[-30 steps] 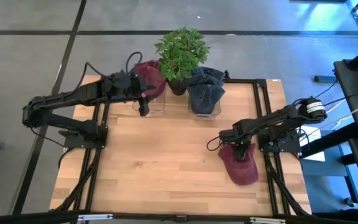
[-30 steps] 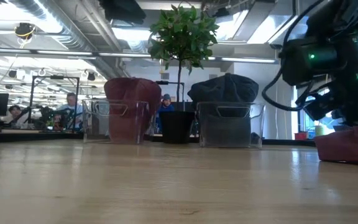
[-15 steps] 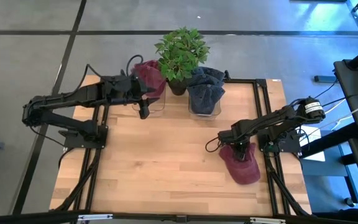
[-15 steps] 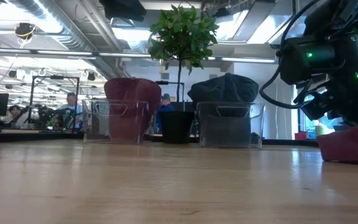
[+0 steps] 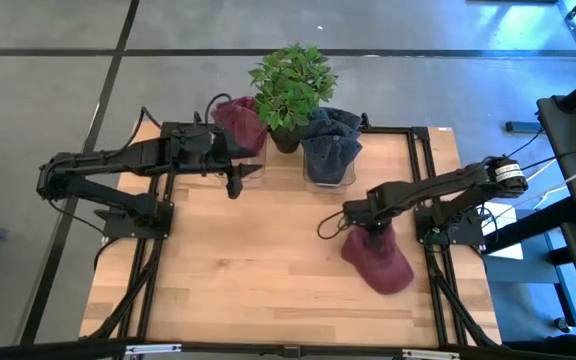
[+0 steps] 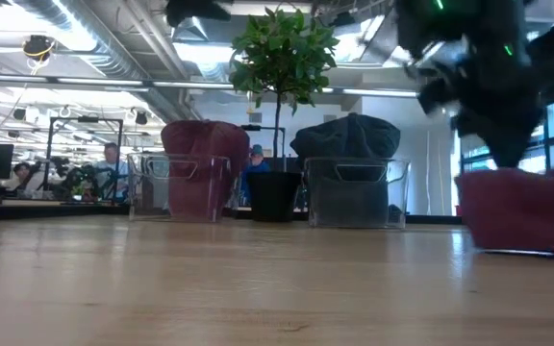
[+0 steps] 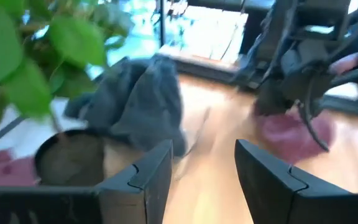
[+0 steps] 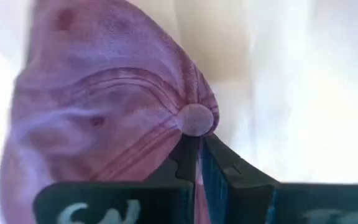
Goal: Pick & Place hat
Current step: Put the red cap into the left transparent bin
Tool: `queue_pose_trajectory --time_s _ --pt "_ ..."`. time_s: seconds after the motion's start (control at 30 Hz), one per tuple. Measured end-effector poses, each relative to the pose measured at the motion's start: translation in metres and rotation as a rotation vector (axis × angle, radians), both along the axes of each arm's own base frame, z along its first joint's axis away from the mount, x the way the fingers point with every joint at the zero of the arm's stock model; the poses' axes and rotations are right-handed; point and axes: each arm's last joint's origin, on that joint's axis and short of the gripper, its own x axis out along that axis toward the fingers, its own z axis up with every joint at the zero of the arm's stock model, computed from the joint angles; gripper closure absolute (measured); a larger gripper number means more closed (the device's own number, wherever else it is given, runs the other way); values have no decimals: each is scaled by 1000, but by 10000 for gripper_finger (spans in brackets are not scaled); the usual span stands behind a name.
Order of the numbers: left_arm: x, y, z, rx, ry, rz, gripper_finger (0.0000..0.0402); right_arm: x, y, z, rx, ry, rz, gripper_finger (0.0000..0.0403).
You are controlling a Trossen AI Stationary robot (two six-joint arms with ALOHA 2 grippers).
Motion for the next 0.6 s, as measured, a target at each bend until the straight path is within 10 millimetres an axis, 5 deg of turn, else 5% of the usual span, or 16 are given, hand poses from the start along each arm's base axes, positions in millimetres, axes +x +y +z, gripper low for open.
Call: queue_pose_trajectory --time_s 0.33,0.6 --pt "11 -7 6 -159 -145 1 214 39 -2 102 -213 -335 147 393" --pt "39 -18 -7 -164 -134 -54 150 57 -14 165 -334 -631 159 393"
